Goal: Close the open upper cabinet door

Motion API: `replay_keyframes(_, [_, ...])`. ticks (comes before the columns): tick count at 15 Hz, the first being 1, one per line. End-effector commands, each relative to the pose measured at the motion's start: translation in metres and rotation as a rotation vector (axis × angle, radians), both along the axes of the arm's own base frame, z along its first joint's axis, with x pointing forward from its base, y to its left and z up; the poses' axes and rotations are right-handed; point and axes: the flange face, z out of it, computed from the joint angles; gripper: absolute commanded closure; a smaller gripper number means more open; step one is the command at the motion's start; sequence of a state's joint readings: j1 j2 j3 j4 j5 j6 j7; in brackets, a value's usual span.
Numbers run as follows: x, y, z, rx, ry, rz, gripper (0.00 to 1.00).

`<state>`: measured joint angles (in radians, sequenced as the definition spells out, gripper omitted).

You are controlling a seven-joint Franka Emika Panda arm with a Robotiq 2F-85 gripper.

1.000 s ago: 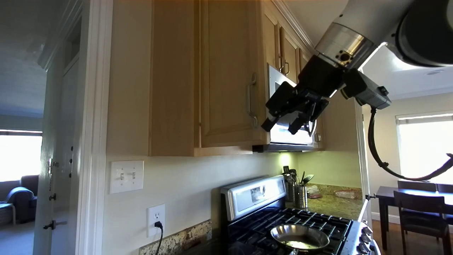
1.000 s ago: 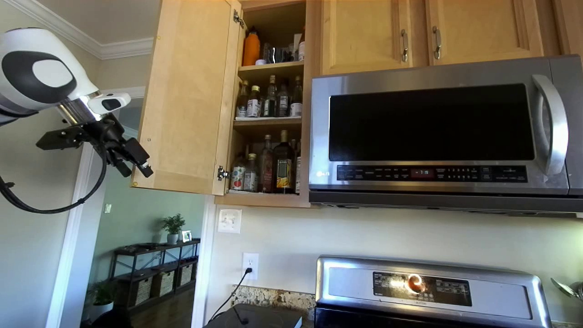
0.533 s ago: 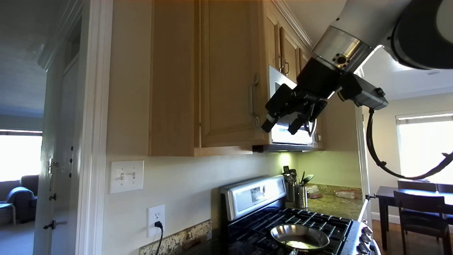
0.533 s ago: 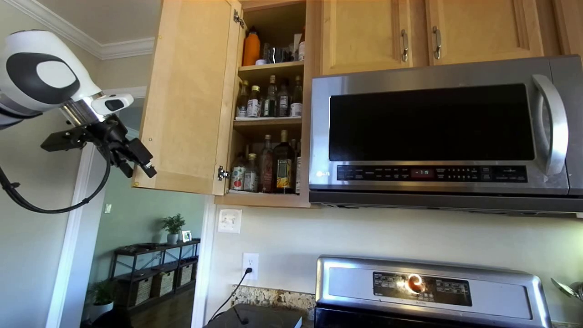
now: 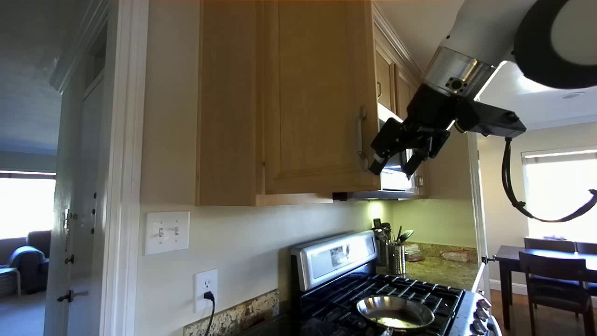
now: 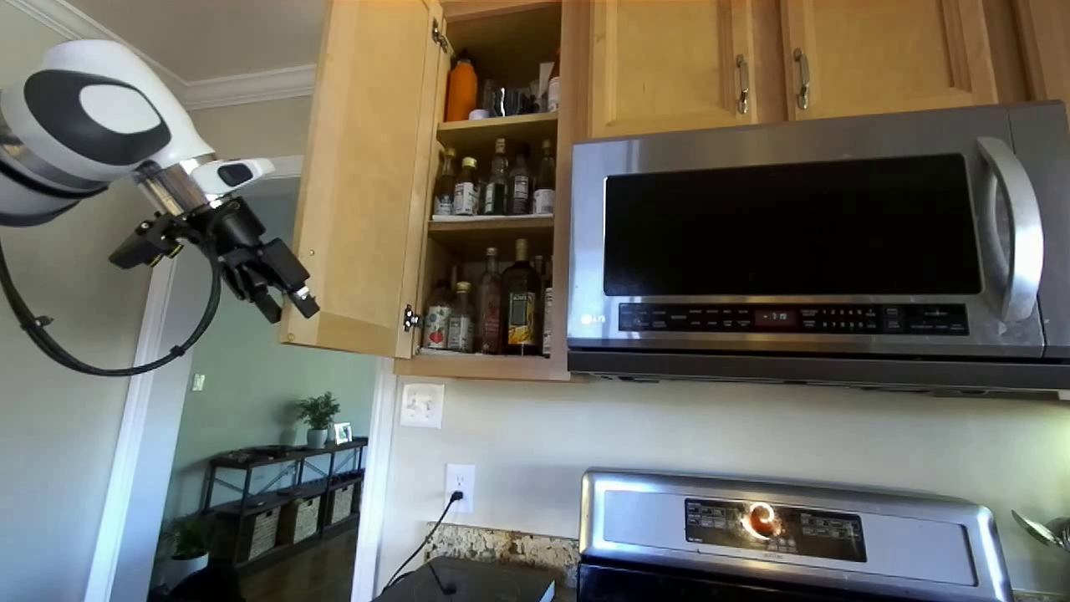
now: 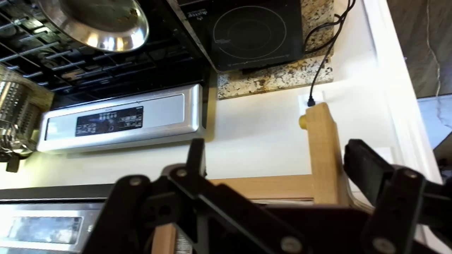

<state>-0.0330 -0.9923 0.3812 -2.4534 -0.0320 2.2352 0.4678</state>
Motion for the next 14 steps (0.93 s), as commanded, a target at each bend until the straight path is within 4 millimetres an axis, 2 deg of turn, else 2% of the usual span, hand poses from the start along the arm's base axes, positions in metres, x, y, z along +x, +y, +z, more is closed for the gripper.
replay_keyframes(1, [0.014,-0.056,0.012,0.013,-0.008,-0.112,0.0])
replay_keyframes(4, [0.023,-0.098,0.018,0.025,-0.005,-0.218,0.0])
replay_keyframes(7, [0.023,-0.12,0.017,-0.008,0.025,-0.301,0.0])
replay_keyframes(9, [0.018,-0.123,0.008,-0.073,0.098,-0.327,0.0])
replay_keyframes(14, [-0.009,-0.1,-0.024,-0.18,0.368,-0.198,0.0])
